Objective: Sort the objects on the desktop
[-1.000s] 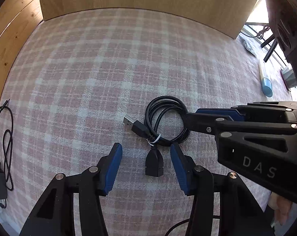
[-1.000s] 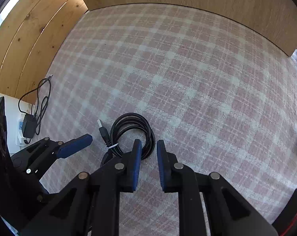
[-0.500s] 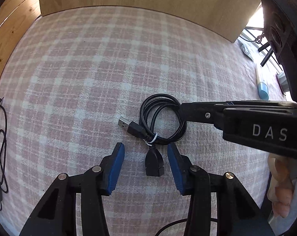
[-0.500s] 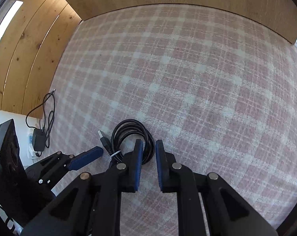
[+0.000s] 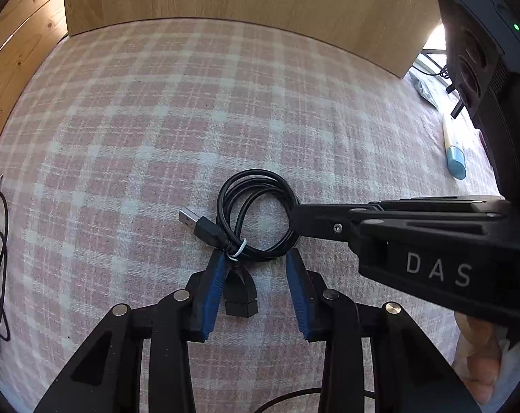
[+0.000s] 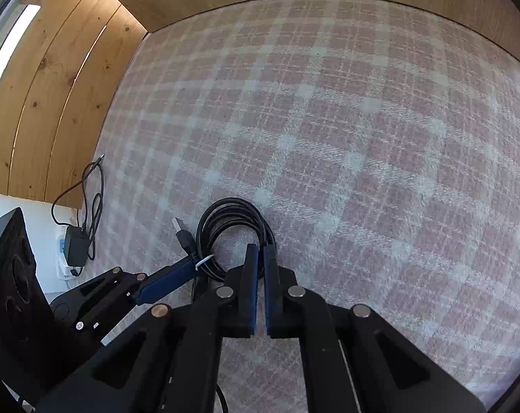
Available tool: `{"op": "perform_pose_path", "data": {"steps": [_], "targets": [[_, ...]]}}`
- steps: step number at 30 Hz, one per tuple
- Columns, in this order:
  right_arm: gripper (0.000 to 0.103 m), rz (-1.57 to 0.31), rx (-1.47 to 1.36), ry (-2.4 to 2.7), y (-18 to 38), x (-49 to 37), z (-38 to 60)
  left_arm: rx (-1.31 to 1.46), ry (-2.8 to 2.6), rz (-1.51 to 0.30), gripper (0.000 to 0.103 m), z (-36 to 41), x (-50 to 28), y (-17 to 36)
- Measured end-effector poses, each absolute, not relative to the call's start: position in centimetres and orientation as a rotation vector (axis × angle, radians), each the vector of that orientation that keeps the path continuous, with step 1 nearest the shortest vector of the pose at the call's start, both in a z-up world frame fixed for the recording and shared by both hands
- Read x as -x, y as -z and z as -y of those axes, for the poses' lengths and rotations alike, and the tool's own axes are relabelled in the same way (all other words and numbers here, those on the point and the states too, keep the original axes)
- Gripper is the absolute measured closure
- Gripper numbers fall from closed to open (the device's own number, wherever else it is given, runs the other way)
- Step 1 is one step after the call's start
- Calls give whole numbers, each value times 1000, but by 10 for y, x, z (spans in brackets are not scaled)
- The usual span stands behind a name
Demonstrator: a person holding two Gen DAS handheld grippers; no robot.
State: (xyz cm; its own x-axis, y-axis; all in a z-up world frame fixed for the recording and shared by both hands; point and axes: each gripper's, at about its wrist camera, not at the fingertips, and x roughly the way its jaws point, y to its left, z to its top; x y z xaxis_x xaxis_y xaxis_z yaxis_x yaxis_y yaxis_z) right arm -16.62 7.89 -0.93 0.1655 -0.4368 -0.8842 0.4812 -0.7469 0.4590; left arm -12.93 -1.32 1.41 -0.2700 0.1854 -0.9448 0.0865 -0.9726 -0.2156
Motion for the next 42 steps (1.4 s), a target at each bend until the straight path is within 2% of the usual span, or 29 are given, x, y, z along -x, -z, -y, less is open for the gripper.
{"op": "perform_pose_path", "data": {"steps": [1,2,5,7,9,10,11,14,18,19,21,22,25,27,28,30,33,35,36,37,38,40,42], "targets": [[102,-20,-1750,1650,7,164,-84,1854,-2401,376,85,13,129,-14],[102,-13,-1746,1648,4,162,-91,1848,-2376,400,87,29,132,-10],[102,-79,-1702,1702,-4,158,-90,1854,-2432,313,87,11,123,-11],[100,-84,-1664,1752,-12,161,-90,1861,-2425,332,83,21,122,-13],[82,-91,-1675,1760,-13,168,-88,1862,-2411,354,81,24,128,-12],[68,-113,-1665,1764,-13,171,-87,1863,-2413,355,80,25,128,-12],[66,-150,-1651,1773,-14,173,-86,1863,-2416,352,80,19,135,-10],[66,-212,-1664,1785,-6,177,-77,1864,-2410,346,80,20,135,-9],[66,-192,-1668,1774,2,183,-73,1849,-2412,319,81,15,138,-7],[69,-198,-1665,1781,2,183,-72,1844,-2414,321,81,15,139,-6],[83,-205,-1669,1789,4,181,-73,1834,-2410,329,81,12,144,-6],[92,-196,-1677,1772,6,179,-73,1829,-2411,329,75,14,142,-7],[93,-160,-1682,1786,5,176,-82,1826,-2414,306,74,9,143,-8],[99,-83,-1706,1761,3,176,-92,1814,-2407,305,79,4,142,-10],[102,-36,-1714,1726,2,174,-97,1794,-2380,325,89,2,141,-13],[102,-32,-1705,1725,-3,167,-106,1756,-2375,305,90,-8,139,-23],[102,-87,-1674,1804,-11,160,-108,1769,-2420,179,89,-24,143,-30],[99,-34,-1694,1836,-14,166,-117,1784,-2401,225,86,-19,145,-30],[94,2,-1719,1830,-16,172,-124,1780,-2405,242,84,-15,146,-31],[81,40,-1735,1810,-16,175,-128,1776,-2423,235,78,-10,148,-32],[76,66,-1736,1805,-17,177,-132,1767,-2450,214,74,-6,151,-33],[76,79,-1745,1815,-16,176,-132,1745,-2460,172,59,4,158,-33],[76,149,-1782,1783,-10,178,-137,1757,-2497,153,57,15,166,-31]]}}
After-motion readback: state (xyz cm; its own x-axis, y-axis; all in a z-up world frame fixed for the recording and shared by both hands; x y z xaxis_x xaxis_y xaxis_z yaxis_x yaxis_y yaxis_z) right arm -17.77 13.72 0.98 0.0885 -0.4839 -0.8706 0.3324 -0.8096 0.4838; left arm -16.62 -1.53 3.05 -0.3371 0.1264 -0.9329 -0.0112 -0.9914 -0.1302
